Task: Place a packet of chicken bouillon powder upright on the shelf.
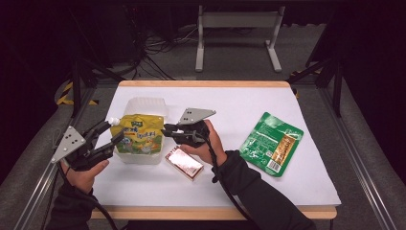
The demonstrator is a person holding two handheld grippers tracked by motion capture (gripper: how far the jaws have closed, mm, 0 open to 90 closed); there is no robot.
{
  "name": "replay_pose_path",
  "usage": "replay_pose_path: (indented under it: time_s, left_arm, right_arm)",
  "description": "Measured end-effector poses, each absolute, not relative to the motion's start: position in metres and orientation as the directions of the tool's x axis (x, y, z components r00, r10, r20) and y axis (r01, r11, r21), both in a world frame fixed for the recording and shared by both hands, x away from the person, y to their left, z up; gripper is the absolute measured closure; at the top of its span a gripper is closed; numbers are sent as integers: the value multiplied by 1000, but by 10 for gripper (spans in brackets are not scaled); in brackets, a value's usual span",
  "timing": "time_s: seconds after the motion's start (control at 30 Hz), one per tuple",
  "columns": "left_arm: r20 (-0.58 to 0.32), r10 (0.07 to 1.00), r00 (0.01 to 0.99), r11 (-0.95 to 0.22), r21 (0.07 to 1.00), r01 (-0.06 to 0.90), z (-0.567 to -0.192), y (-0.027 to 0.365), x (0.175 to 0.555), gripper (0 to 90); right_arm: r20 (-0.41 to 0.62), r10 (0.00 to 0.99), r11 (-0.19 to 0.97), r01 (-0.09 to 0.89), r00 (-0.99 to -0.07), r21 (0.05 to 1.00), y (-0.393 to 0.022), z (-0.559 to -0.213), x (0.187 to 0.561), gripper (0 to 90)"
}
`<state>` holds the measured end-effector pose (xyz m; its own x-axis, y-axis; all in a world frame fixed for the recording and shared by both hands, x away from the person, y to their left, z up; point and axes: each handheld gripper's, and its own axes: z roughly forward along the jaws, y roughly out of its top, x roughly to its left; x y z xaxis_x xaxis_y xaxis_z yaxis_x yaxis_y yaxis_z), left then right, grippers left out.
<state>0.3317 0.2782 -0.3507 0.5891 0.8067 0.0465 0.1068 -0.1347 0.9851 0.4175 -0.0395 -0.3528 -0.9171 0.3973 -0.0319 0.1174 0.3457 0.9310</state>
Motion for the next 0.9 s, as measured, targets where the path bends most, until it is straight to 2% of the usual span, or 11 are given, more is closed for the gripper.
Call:
replay_pose_path:
  time_s: [0.03, 0.17, 0.27, 0.3, 0.37, 0.47, 0.63, 0.77, 0.9]
  left_arm:
    - [58, 812, 581, -147, 983, 107, -351, 277, 328, 358]
    - [101, 818, 566, -175, 982, 77, -349, 277, 319, 315]
    - [69, 830, 553, -131, 989, 73, -345, 284, 316, 308]
    - [65, 823, 564, -125, 990, 68, -344, 285, 314, 340]
    - [95, 811, 577, -156, 986, 57, -344, 285, 310, 468]
    - [129, 786, 605, -215, 974, 72, -349, 279, 308, 548]
    - [148, 757, 637, -271, 957, 100, -357, 266, 305, 589]
    - [151, 737, 659, -293, 950, 109, -362, 258, 303, 586]
    - [160, 715, 680, -327, 937, 123, -367, 250, 301, 546]
  right_arm:
    - [-31, 399, 345, 118, -917, 931, -40, -353, 417, 771]
    - [-38, 399, 359, 118, -916, 926, -43, -355, 416, 791]
    - [-39, 397, 366, 119, -917, 923, -44, -357, 416, 810]
    - [-36, 394, 366, 120, -919, 923, -44, -358, 416, 820]
    - [-40, 391, 368, 116, -920, 922, -45, -359, 416, 826]
    - [-38, 387, 368, 117, -921, 922, -48, -360, 416, 828]
    - [-44, 391, 380, 118, -919, 917, -57, -362, 414, 830]
    - [-63, 392, 402, 110, -918, 909, -65, -365, 411, 828]
    - [-76, 386, 422, 103, -919, 901, -73, -368, 408, 826]
